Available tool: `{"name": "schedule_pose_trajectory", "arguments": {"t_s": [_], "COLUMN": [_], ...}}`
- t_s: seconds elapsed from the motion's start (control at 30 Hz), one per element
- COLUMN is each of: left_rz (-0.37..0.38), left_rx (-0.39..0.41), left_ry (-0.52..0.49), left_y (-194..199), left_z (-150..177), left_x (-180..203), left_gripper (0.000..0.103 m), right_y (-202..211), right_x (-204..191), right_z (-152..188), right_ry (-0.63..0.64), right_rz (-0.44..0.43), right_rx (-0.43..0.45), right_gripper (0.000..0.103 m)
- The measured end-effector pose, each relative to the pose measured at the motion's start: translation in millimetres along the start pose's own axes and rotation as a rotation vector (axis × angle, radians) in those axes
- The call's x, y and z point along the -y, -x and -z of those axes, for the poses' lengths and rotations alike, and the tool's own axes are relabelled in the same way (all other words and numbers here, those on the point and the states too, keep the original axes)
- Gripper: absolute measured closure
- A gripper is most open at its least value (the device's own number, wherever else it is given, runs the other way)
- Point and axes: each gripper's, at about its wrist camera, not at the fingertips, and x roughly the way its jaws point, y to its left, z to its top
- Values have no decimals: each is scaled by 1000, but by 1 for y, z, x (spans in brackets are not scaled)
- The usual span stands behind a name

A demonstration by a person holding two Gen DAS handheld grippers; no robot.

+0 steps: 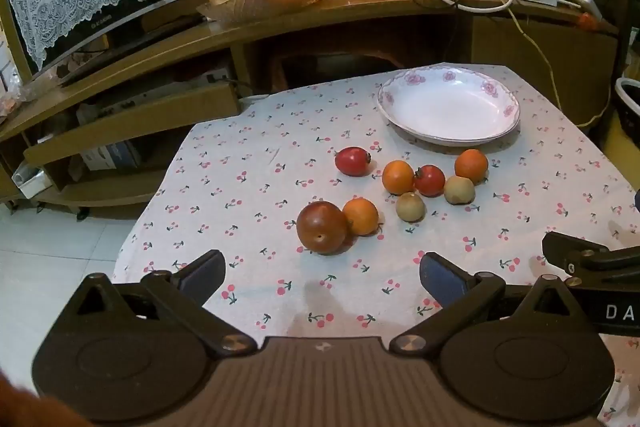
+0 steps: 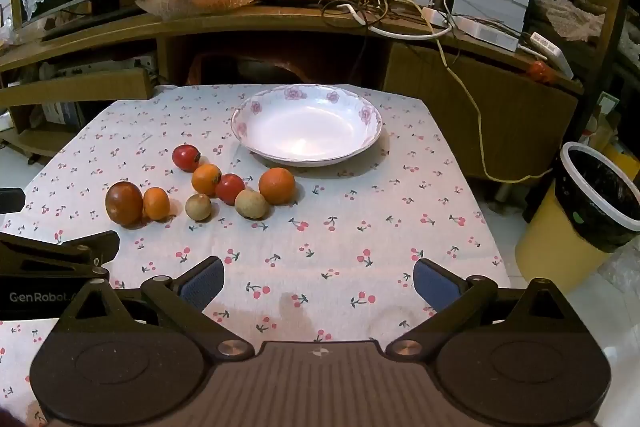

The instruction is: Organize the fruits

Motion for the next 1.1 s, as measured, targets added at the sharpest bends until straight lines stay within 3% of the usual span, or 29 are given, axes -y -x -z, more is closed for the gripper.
{"name": "schedule_pose_trajectory", "arguments": {"t_s": [0.37,0.43,1.1], "left_rz": [4,-10,-16], "left_rx": [4,-7,-10], "left_ry": [-2,-10,-11], "left_y": [8,-5,-7], "left_z": [7,4,6], "left_x": [-13,1,-1], "left_gripper": [0,0,0], "right_y": [-4,-3,-3], "right_x": [-4,-3,-2], "right_z": [4,3,1], "right_ry": [4,4,3], "right_rz": [4,4,2], "right_rx": [-6,-7,-12], "right_gripper": [4,4,4]}}
